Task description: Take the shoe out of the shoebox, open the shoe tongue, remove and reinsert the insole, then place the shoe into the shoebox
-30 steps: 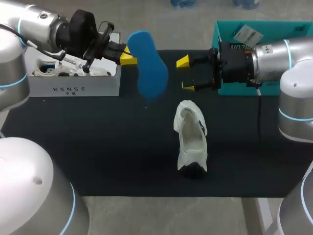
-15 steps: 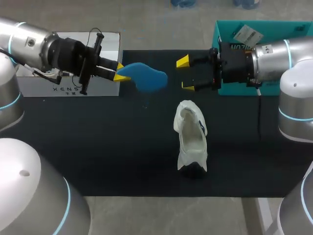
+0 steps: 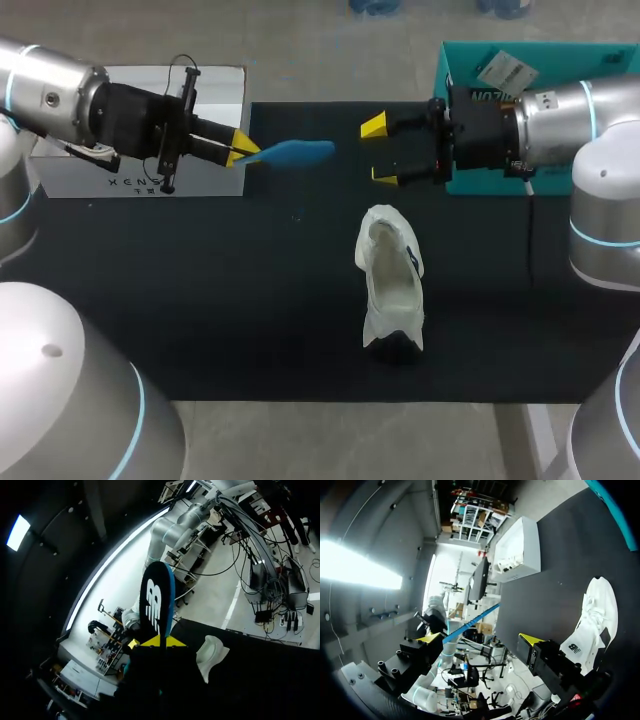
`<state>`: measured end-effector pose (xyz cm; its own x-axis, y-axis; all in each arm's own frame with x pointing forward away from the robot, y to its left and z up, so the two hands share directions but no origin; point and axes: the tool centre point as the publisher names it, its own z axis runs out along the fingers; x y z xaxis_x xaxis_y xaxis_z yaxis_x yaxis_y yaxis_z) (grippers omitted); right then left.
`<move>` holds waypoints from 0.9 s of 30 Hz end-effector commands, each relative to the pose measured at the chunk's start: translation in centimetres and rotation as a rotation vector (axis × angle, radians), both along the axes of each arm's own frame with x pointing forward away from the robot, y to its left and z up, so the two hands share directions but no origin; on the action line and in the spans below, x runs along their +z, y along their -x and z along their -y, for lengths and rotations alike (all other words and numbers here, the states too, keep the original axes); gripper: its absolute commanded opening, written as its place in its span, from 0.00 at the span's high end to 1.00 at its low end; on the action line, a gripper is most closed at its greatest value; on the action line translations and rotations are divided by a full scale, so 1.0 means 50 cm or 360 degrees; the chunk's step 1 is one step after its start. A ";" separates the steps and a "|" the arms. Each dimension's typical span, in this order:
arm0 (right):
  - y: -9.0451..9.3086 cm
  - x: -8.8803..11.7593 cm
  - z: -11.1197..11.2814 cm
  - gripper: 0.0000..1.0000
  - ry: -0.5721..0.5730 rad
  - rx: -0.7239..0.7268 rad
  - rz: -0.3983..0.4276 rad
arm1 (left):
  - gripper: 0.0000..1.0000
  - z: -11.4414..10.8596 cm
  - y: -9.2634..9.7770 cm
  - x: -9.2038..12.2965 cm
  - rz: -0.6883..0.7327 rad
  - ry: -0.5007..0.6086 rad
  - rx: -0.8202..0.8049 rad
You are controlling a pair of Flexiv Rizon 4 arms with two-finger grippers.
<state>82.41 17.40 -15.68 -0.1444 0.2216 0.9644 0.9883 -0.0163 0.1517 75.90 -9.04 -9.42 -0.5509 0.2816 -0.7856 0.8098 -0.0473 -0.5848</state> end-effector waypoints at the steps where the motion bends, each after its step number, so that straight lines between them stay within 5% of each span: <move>1: -0.001 -0.001 -0.004 0.00 0.0002 -0.0002 -0.0001 | 1.00 0.027 0.010 0.008 0.0035 -0.0020 -0.0017; 12: -0.001 -0.001 -0.004 0.00 0.0002 -0.0002 -0.0001 | 1.00 0.094 0.035 -0.027 0.0141 -0.0092 -0.0084; 27: -0.001 -0.001 -0.004 0.00 0.0002 -0.0002 -0.0001 | 1.00 0.170 0.045 -0.020 0.0301 -0.0175 -0.0100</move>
<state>82.43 17.39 -15.68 -0.1443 0.2214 0.9645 0.9883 -0.0160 0.1515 73.50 -16.97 -10.59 -0.3760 0.3880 -0.8415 0.9023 -0.0533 -0.4278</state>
